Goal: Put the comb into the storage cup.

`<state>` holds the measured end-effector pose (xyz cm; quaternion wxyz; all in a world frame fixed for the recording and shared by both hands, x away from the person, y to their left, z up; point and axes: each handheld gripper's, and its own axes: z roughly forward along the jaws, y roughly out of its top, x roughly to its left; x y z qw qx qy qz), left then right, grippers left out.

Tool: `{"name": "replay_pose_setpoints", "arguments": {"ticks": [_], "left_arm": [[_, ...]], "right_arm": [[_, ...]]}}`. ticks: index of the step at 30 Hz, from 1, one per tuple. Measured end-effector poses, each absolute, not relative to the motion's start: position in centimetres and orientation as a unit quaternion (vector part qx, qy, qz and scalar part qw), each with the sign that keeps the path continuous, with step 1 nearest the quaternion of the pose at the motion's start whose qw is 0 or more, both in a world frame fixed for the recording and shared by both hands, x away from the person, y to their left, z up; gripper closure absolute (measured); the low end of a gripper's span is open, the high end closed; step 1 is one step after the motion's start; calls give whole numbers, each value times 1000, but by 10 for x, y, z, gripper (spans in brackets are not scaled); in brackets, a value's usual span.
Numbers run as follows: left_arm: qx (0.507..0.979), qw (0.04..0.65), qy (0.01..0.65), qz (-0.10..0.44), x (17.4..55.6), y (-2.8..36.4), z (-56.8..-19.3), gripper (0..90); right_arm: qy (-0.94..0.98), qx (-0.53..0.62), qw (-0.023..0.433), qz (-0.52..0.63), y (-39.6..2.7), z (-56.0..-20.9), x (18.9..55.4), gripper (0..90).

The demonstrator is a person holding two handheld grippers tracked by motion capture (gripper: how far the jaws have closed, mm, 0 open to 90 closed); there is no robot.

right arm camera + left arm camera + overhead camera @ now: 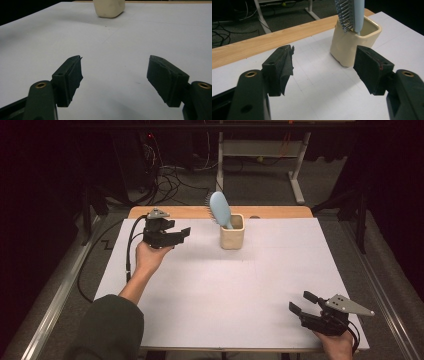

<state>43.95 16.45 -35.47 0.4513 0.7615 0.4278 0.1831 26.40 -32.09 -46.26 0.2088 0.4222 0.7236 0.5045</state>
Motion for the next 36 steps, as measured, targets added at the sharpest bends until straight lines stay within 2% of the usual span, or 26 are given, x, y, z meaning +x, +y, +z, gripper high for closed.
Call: {"name": "replay_pose_setpoints", "arguments": {"ticks": [36], "left_arm": [[753, 455, 436, 190, 420, 190, -357, 320]], "right_arm": [[721, 426, 208, 505, -321, -462, 264, 289]]}}
